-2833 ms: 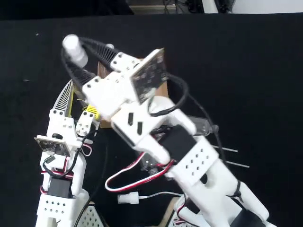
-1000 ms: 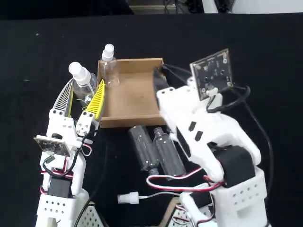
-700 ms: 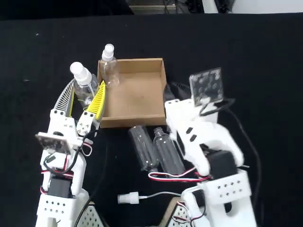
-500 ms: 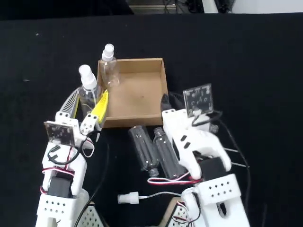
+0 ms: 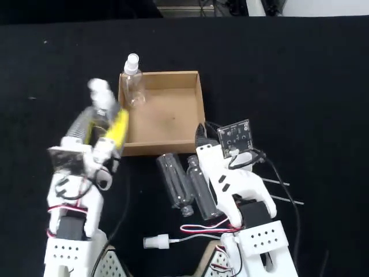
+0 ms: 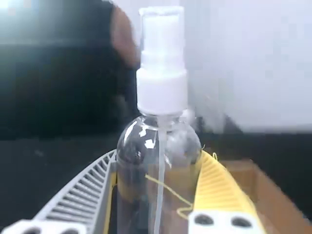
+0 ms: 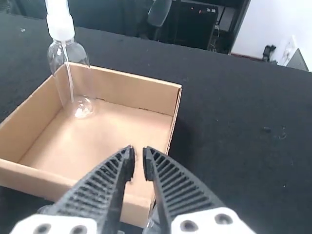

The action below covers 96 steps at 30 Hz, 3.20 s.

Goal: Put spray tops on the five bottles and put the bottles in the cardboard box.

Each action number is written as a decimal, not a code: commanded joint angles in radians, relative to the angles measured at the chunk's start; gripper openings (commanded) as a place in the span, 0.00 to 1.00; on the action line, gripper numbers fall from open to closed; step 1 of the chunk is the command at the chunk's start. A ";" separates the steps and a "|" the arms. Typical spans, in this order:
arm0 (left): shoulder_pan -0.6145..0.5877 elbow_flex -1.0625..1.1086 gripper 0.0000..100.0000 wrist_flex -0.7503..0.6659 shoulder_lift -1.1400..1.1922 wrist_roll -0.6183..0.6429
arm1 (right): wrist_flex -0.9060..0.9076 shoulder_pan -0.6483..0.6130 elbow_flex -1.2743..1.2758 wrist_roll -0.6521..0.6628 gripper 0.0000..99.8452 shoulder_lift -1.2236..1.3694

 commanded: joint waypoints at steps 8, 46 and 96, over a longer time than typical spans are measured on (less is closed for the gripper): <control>-0.114 0.018 0.03 -0.255 0.005 0.278 | -0.031 0.009 0.002 -0.002 0.02 -0.036; 0.041 -0.206 0.03 -1.080 1.198 0.255 | -0.031 0.009 -0.002 0.006 0.02 -0.036; -0.995 -0.259 0.03 -1.235 1.419 0.109 | -0.032 0.009 0.001 0.006 0.02 -0.036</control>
